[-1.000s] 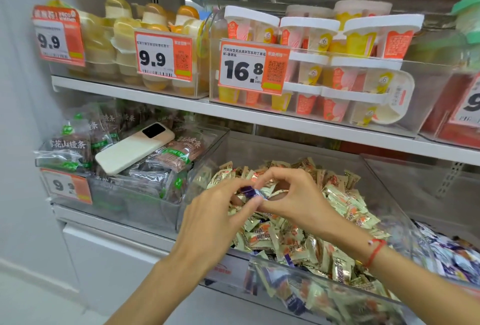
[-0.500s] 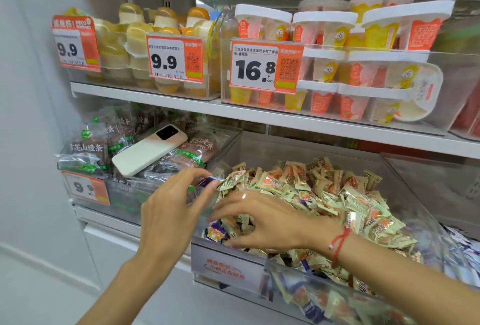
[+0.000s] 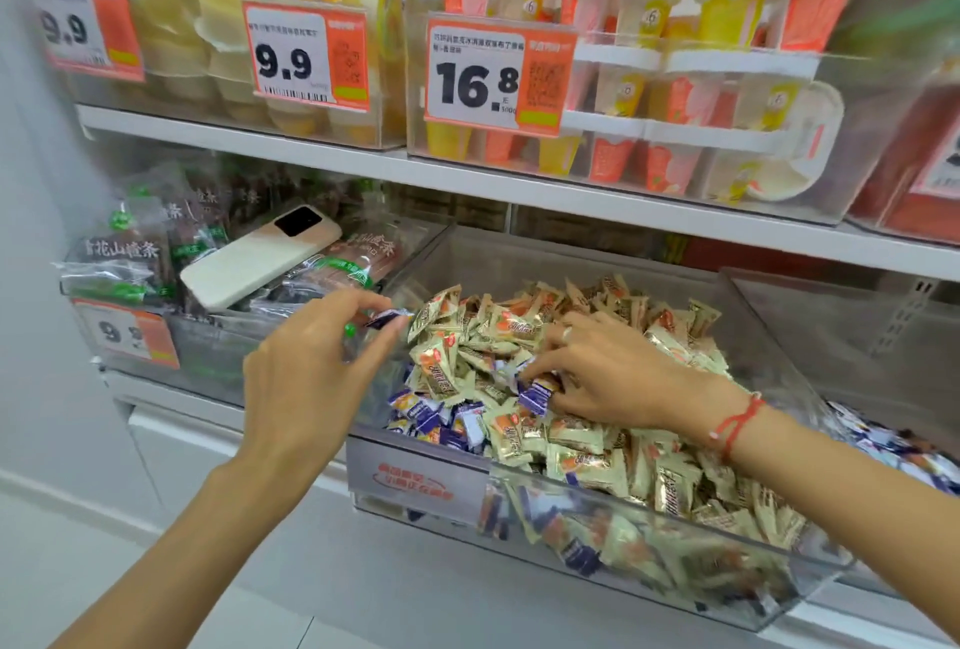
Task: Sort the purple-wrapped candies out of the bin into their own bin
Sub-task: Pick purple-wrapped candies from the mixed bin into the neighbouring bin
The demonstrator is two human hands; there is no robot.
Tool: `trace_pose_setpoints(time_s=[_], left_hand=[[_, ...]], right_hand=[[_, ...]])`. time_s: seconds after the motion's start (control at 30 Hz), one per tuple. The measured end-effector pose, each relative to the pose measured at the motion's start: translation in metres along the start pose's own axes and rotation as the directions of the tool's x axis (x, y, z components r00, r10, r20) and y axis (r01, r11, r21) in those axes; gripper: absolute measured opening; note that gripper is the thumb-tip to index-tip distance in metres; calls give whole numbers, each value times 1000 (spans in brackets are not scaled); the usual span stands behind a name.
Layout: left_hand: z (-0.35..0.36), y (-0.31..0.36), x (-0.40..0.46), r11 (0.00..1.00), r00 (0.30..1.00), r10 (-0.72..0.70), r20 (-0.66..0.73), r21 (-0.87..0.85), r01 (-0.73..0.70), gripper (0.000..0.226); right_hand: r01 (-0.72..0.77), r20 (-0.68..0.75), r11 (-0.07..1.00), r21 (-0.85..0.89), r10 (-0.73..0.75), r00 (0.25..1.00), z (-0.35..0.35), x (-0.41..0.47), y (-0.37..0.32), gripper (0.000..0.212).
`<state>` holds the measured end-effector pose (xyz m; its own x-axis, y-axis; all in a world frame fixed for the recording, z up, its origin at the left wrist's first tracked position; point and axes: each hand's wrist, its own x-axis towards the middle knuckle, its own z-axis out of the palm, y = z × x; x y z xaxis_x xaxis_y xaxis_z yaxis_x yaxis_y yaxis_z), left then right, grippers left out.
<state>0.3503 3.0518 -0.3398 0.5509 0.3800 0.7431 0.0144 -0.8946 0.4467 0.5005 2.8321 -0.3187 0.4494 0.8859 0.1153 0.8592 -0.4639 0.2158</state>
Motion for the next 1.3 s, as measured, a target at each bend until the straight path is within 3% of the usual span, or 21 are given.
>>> trace_pose_setpoints(time_s=[0.1,0.17,0.23,0.3,0.37,0.43,0.57,0.63,0.7,0.8,0.87,1.0,1.07,1.13,1.23,1.3], left_hand=[[1,2,1,1000,1000,13,-15,-3,-13,19],[1,2,0,1000,1000,26,-13,-6,-26,17],[1,1,-1,1000,999,30,-15,-4,-30,16],[0,0,-1,1000,1000,15,-7,-8,-15,16],[-1,-2,-1,1000,1000,14,7,-9,-14,16],[-3,-3,-1,1000,1000,19,16,-5,-19,16],[-5,-3,-1,1000,999,30,25,-10,-30,16],[-5,-4,-1,999,999,45,27,3,-45,18],[-4,-5,0,998,998,62,4,21,-62,21],[0,-1,3,989,988,145,-50,47,-143,23],[4,9,3,974,972,224,-74,50,-221,23],[10,43,-6,970,972,231,47,-93,-226,21],[15,62,-11,970,970,182,159,-188,-152,21],[21,83,-11,965,953,140,269,-251,-71,22],[37,120,-8,947,911,184,368,-314,-64,22],[52,149,-5,934,886,233,400,-346,-89,24]], right_hand=[[72,-64,997,40,-70,996,-3,-1,-13,40],[129,-115,970,207,-107,988,-6,8,-30,34],[178,-86,899,401,-156,984,-7,26,-51,36],[207,11,858,470,-240,971,-2,44,-67,49],[265,150,915,305,-321,935,5,59,-77,55],[345,183,931,120,-362,914,10,64,-81,49],[401,124,908,123,-415,901,16,57,-73,34],[319,88,930,185,-338,937,15,45,-63,31],[143,56,919,368,-176,983,7,29,-52,35],[-67,72,739,670,25,997,-12,2,-34,36],[-116,91,646,754,72,993,-21,-18,-21,31],[-228,140,594,771,192,971,-31,-57,1,37],[-277,145,593,756,262,954,-39,-79,6,45],[-286,111,560,777,326,939,-46,-104,13,38],[-320,79,521,791,432,898,-60,-146,23,23],[-366,72,491,790,519,851,-65,-178,38,30]])
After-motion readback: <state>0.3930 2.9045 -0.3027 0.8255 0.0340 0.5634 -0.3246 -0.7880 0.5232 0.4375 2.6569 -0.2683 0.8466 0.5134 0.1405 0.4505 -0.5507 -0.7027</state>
